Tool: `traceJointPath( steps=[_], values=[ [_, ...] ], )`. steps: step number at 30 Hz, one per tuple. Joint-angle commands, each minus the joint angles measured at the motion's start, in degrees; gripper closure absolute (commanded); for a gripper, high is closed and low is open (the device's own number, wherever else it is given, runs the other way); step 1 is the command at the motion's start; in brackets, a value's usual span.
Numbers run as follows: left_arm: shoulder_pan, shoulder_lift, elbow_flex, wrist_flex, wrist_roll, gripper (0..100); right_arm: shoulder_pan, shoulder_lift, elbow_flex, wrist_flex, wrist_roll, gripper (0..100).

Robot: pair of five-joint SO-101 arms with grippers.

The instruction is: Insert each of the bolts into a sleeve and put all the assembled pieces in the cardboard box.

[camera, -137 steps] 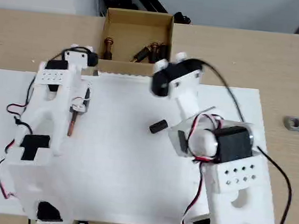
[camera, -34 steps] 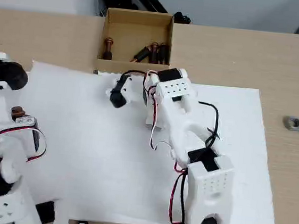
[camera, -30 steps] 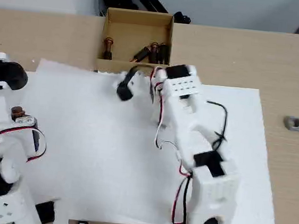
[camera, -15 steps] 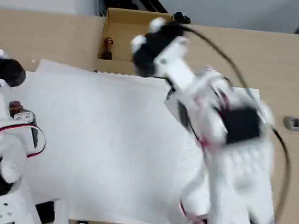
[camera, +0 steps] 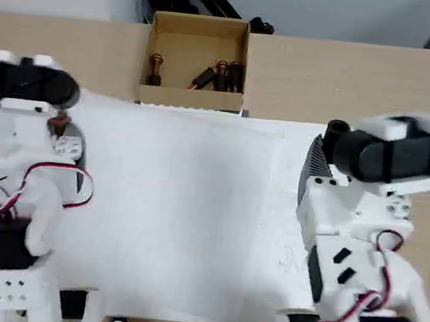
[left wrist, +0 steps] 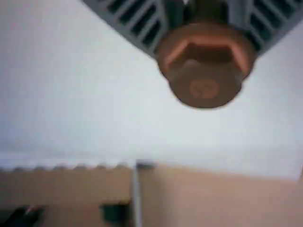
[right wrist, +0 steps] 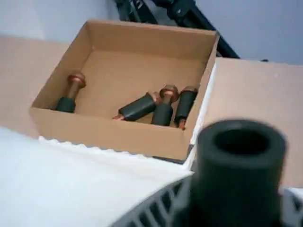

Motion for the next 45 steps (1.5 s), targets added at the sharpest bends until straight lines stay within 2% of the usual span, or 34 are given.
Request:
traceJointPath(
  steps=[1,3,6,11,14,17,25,29,34,38,45],
  values=[
    [3.34,-0.88,0.13,-6.86,0.26,99,0.31,-8.31,16.62,-15.08,-0.70,99.7],
    [4.48,-0.97,-0.13,-8.88,0.35,99,-1.27,-11.91,23.56,-22.73,-0.35,99.6],
    [4.84,-0.97,-0.13,-12.31,4.31,99,-5.67,-14.20,32.44,-31.43,0.70,99.5],
    [5.80,-0.97,0.22,-18.73,12.04,99,-16.22,-14.29,44.92,-40.22,3.60,99.5],
    [9.14,-0.53,0.40,-19.78,13.98,99,-18.07,-14.29,50.02,-45.05,3.78,99.5],
    [11.69,-1.05,1.71,-19.78,13.98,99,-17.36,-14.90,51.78,-43.91,3.52,99.5],
    [11.25,-1.05,2.68,-20.04,13.98,99,-17.45,-14.99,54.77,-42.07,3.60,99.5],
    [11.43,-1.05,3.03,-20.13,13.98,99,-21.14,-14.99,57.67,-44.88,3.69,99.5],
    [16.53,-1.05,3.47,-20.48,13.98,99,-26.86,-14.99,62.77,-50.86,3.78,99.5],
    [20.75,-1.05,5.41,-19.78,14.07,99,-27.12,-14.99,62.42,-51.65,3.34,99.5],
    [24.26,-1.14,5.58,-19.87,15.47,100,-33.98,-14.90,59.16,-51.30,3.69,99.5]
  ],
)
